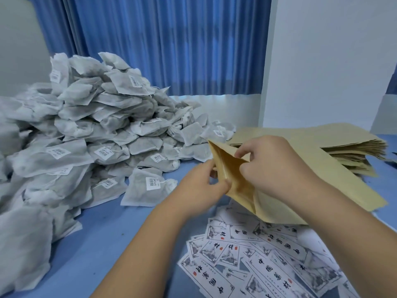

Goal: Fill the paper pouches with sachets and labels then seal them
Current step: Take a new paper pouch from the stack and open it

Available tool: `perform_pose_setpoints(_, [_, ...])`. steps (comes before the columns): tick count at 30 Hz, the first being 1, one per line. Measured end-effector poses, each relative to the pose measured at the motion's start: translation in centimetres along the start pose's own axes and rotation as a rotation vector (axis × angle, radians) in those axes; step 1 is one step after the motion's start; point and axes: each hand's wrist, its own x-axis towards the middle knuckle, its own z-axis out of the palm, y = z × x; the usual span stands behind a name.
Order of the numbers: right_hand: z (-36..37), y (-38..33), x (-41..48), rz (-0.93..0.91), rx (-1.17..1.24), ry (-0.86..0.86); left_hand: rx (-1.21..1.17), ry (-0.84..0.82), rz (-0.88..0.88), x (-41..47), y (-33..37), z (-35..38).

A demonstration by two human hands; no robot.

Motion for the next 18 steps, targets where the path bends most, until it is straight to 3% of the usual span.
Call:
perform_pose_setpoints(2, [0.4, 0.3, 0.1, -0.002, 0.020, -0.012, 0.074, 0.054, -0.006, 0.1, -0.6, -0.8])
perform_pose_setpoints(5, [0.9, 0.7, 0.2, 0.007, 0.055, -0.036, 0.600, 0.228, -0.177, -0.3, -2.1, -2.9])
perform_pose_setpoints(7, [1.1, 0.8, 0.3, 0.016, 0.071, -0.051, 0.805, 0.064, -0.385, -1.0, -3.2, -4.5])
perform_pose_setpoints(10, [1.2, 1.0, 0.4, 0.018, 0.067, -0.064, 0.792, -0.155, -0.606, -1.8, -4.2, -5.5])
perform_pose_setpoints(14, [1.2, 1.1, 0.5, 0.020, 0.068, -0.076, 0.812, -0.076, -0.639, -1.8, -4.0, -5.7])
perform_pose_setpoints(18, [1.1, 1.1, 0.6, 0.027, 0.085, -0.084, 0.859, 0.116, -0.640, -1.0, -4.5, -5.8])
